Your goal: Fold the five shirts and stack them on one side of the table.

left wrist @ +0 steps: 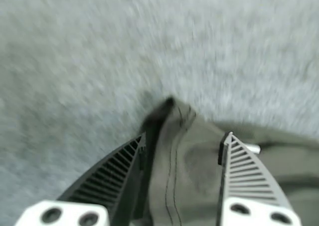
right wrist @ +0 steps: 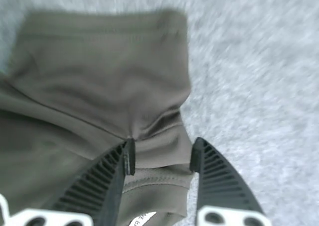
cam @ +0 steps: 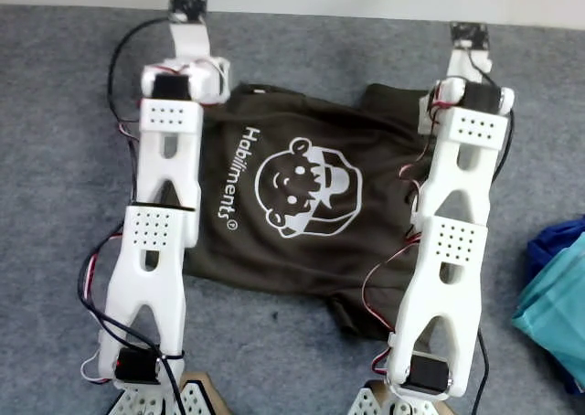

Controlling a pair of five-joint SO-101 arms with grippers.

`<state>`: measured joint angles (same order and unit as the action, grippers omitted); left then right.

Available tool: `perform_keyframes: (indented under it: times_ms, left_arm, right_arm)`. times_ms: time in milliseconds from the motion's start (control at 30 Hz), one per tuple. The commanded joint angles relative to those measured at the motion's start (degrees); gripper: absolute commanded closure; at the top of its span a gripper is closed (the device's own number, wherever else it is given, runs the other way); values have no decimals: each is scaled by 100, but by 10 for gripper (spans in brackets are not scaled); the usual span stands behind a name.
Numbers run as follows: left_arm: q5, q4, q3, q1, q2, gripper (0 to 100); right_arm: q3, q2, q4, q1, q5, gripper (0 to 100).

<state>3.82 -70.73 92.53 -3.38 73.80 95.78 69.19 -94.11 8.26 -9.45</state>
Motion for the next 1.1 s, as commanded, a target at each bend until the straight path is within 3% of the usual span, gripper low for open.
perform_keyframes:
  times_ms: [0,167,267,367,500,867,1067]
  left_arm:
    - [-9,-237,277,-127,-813,748]
    - [-35,-1943,295,-136,-1648,748]
    - [-9,-3191,277,40,-2176,749]
    - [176,-3209,268,-13,-2545,827]
    - [158,-3218,-75,4,-2923,947]
    - [149,-3165,-5780,198,-6097,957]
    - [141,-2558,-8321,-48,-7424,951]
  right_arm:
    - [470,-813,-268,-4,-79,825]
    - [418,-1411,-725,119,-18,838]
    - [400,-1657,-725,312,211,931]
    - [66,-1930,-734,418,26,943]
    - [-1587,-2870,-725,514,26,896]
    - [-6712,-6431,-558,356,-369,896]
    - [-9569,-8242,558,233,-448,896]
